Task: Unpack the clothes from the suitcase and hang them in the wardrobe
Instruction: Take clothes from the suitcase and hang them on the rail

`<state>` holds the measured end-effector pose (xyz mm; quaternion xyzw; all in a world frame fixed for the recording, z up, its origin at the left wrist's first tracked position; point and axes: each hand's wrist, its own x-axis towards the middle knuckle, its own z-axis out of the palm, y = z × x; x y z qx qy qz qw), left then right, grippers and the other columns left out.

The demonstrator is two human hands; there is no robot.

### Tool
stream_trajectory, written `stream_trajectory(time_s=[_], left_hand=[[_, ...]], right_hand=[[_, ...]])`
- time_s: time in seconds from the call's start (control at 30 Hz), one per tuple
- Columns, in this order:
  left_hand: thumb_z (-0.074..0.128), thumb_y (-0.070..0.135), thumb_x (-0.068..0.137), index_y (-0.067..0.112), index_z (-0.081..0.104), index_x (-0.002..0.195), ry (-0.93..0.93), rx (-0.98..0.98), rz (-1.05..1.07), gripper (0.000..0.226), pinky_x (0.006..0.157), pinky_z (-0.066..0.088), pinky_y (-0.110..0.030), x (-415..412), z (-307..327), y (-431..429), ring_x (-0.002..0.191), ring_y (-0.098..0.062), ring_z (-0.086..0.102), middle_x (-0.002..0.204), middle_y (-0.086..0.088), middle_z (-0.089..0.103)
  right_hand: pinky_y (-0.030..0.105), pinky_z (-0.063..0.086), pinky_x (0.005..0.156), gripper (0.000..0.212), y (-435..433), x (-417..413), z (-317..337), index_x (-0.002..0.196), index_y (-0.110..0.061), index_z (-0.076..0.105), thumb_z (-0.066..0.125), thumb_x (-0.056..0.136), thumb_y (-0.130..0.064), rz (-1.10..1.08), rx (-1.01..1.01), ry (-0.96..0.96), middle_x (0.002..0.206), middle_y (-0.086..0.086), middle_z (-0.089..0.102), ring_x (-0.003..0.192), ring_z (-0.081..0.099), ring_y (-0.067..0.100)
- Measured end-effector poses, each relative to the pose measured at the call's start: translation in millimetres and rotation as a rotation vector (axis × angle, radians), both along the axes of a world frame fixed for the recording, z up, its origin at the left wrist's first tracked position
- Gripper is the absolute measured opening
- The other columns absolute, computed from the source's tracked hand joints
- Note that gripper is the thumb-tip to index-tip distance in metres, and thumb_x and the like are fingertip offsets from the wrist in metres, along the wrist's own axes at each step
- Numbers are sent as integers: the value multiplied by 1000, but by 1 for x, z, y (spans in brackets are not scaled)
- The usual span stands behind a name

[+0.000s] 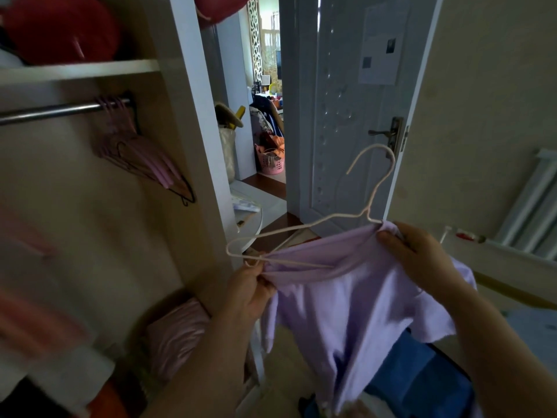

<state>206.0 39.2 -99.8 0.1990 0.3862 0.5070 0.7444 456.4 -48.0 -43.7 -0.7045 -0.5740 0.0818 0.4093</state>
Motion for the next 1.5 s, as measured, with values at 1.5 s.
stream_trajectory(time_s=[1.5], left_hand=[[51,21,94,23,50,71,1145,813,-234,23,71,47,-38,12,32,8,76,-18,54,77,1,54]], right_hand=[[35,43,77,34,14,-24,17,96,-13,67,40,98,-35,-13,-232,-399,104,14,68,97,61,34]])
